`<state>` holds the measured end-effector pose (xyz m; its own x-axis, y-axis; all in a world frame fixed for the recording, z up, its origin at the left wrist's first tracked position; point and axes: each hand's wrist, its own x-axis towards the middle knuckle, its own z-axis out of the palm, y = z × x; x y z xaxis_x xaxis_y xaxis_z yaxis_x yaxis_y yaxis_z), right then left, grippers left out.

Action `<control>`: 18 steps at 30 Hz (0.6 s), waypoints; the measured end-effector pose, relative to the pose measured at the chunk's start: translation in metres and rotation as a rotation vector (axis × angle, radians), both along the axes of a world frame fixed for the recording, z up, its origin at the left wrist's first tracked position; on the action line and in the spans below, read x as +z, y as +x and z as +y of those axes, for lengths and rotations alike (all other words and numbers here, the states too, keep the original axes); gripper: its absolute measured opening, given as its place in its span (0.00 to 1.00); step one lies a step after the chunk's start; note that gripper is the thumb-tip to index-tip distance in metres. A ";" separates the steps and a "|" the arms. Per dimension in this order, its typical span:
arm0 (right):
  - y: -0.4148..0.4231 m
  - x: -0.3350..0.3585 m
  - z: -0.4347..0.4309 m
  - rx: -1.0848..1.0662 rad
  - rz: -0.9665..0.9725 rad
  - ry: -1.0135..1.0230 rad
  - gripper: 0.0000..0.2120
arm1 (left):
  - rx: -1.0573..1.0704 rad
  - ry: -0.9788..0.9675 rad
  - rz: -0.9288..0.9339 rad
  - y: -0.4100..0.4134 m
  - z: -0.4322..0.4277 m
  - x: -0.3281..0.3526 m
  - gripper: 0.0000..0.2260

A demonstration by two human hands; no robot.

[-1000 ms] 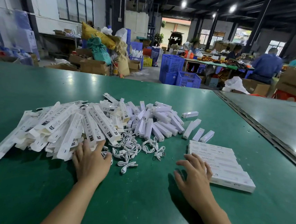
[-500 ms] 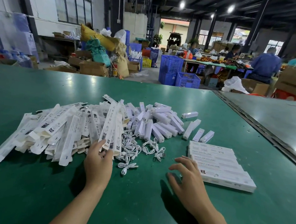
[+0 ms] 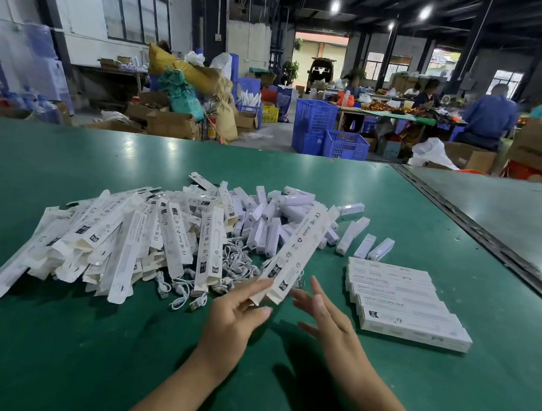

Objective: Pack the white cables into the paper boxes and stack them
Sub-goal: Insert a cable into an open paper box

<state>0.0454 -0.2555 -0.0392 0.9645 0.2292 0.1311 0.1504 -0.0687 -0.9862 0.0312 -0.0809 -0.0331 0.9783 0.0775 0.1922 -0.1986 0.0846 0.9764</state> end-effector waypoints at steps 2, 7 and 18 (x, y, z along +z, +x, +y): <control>-0.001 0.001 0.003 0.038 0.033 0.085 0.24 | -0.045 0.000 0.002 -0.002 -0.001 0.001 0.20; -0.001 -0.001 0.007 0.059 0.091 0.236 0.22 | -0.098 0.072 0.013 -0.003 0.000 0.003 0.18; 0.003 -0.005 0.010 -0.011 0.193 0.459 0.11 | -0.071 0.076 -0.025 0.002 -0.004 -0.006 0.08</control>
